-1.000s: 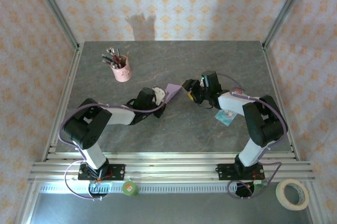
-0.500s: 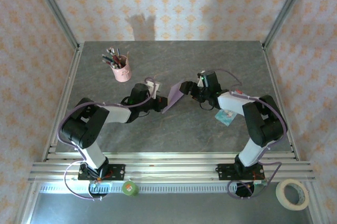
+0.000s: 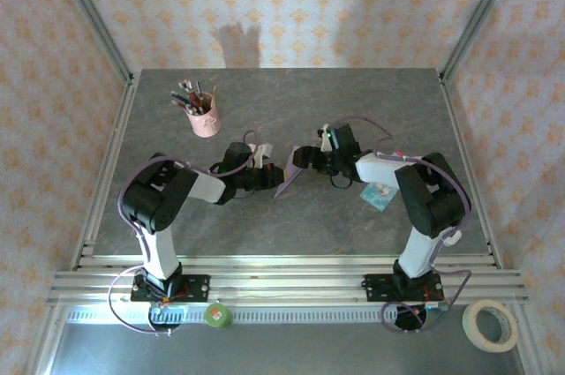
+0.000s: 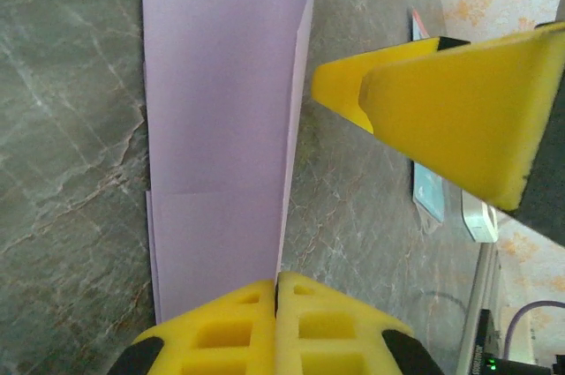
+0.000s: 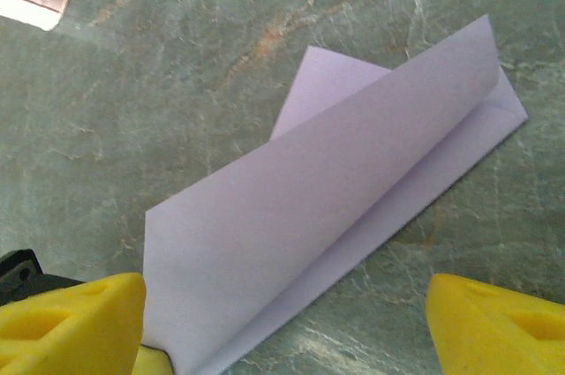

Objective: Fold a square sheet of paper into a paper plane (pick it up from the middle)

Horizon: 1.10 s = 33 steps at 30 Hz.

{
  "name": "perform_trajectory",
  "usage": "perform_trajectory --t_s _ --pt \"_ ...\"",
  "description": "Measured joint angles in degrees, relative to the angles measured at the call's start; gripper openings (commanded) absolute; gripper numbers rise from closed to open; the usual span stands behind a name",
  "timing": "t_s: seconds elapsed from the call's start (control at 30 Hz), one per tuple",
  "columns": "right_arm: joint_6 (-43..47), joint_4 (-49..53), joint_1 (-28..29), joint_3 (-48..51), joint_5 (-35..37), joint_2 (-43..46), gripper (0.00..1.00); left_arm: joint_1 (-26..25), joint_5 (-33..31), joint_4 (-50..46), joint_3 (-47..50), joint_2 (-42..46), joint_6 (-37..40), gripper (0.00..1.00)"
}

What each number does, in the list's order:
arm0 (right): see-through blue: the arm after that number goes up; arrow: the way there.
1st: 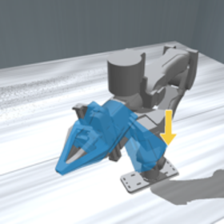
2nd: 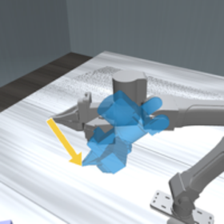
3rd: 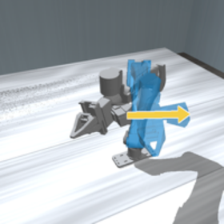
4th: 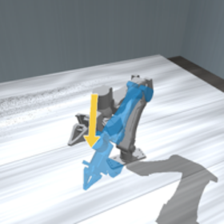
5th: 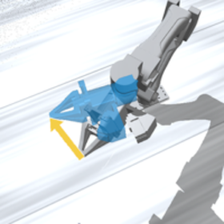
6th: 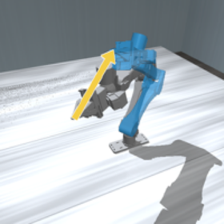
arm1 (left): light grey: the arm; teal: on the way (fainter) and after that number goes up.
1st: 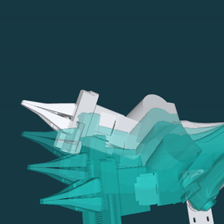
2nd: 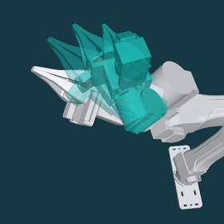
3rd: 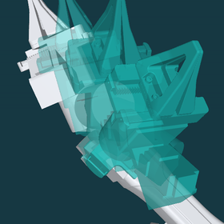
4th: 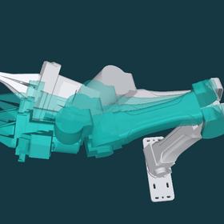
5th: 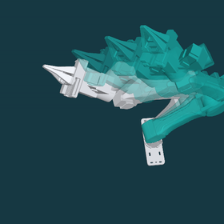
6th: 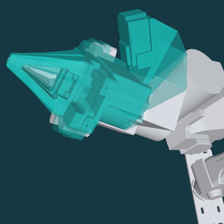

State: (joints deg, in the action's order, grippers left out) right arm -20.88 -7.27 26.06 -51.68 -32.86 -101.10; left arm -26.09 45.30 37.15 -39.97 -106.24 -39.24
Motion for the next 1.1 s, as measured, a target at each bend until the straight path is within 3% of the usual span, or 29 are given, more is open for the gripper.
perform_trajectory --t_s 0.67,0.9,1.1 --pt "1.46 11.45 1.57 -9.14 5.70 -5.60 0.75 0.63 2.49 0.81 -1.36 -2.27 -5.51 0.00" --pt "1.44 17.38 2.86 -13.40 9.60 -7.58 0.73 0.63 2.23 -0.63 -1.90 -2.27 -4.96 0.24" --pt "1.42 19.28 3.17 -14.75 10.67 -8.33 0.72 0.63 1.79 -3.34 -1.97 -1.44 -3.23 0.37"
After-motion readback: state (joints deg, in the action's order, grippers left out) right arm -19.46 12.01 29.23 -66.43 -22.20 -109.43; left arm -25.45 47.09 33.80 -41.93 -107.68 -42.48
